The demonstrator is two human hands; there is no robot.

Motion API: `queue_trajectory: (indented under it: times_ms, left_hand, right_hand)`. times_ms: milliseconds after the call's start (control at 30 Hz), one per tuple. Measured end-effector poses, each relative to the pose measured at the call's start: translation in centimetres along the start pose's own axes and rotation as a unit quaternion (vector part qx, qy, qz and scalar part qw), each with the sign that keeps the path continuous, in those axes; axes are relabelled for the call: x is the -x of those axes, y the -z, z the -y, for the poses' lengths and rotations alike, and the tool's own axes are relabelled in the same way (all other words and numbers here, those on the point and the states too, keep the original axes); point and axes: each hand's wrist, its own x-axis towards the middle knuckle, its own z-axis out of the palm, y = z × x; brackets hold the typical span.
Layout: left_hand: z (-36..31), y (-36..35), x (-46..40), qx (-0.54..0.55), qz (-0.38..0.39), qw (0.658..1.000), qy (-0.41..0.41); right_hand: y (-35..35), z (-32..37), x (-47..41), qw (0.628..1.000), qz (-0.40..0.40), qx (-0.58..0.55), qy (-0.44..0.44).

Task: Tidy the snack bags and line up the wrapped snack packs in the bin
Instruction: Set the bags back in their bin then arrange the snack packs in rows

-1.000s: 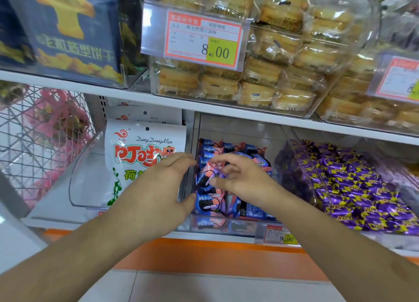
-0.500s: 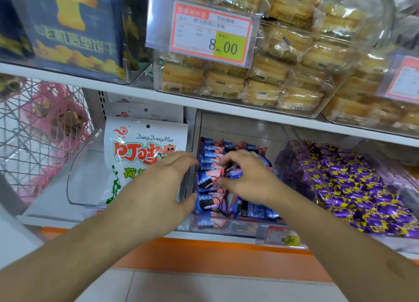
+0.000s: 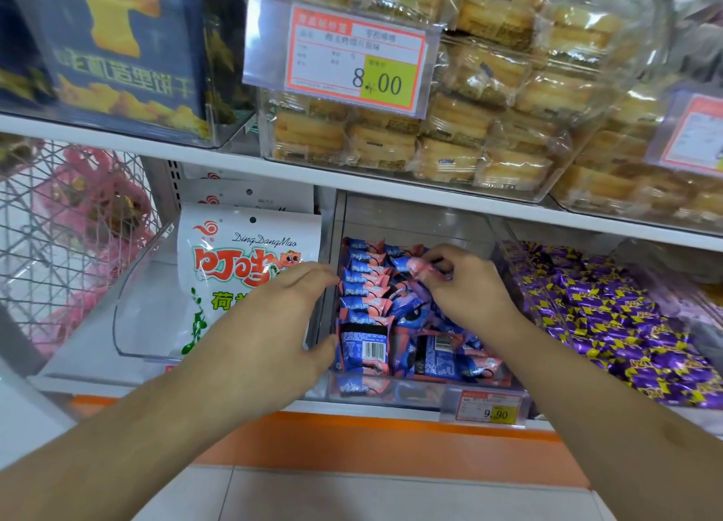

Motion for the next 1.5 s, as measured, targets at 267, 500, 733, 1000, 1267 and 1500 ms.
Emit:
queue_trajectory:
  times_ms: [267,500,733,1000,1267,1500]
  left_hand:
    - [-0.2,-0.1,0.1,-0.001,-0.001,1.0,0.001]
    - [-0.1,-0.1,0.0,0.003,-0.001,1.0,-0.004]
    - [0.0,-0.2,0.0,0.002,-0.003,1.0,-0.006]
    - [0.0,-0.2,0.1,0.002,-0.001,1.0,-0.006]
    - [0.1,-0.3,0.1,0.006,-0.002,1.0,-0.006]
    - [0.3,-0.4,0.0,0.0,-0.001,1.0,-0.005]
  right_hand:
    - [-0.5,3.0,0.6,0.953,0.077,-0.281,-0.085]
    - [-2.0,3.0,1.1,0.993,0.101,-0.056,-0.003]
    - [0.5,0.9,0.2,0.987,0.128,0.087,0.031]
    - [-0.9,-0.8,-0.2,0.979,0.133,0.15,0.04]
    - [-0.9,-1.3,0.0,0.978,0.107,0.162,0.07]
    - [1.8,0.1,0.1,0.989,0.0,0.126,0.081]
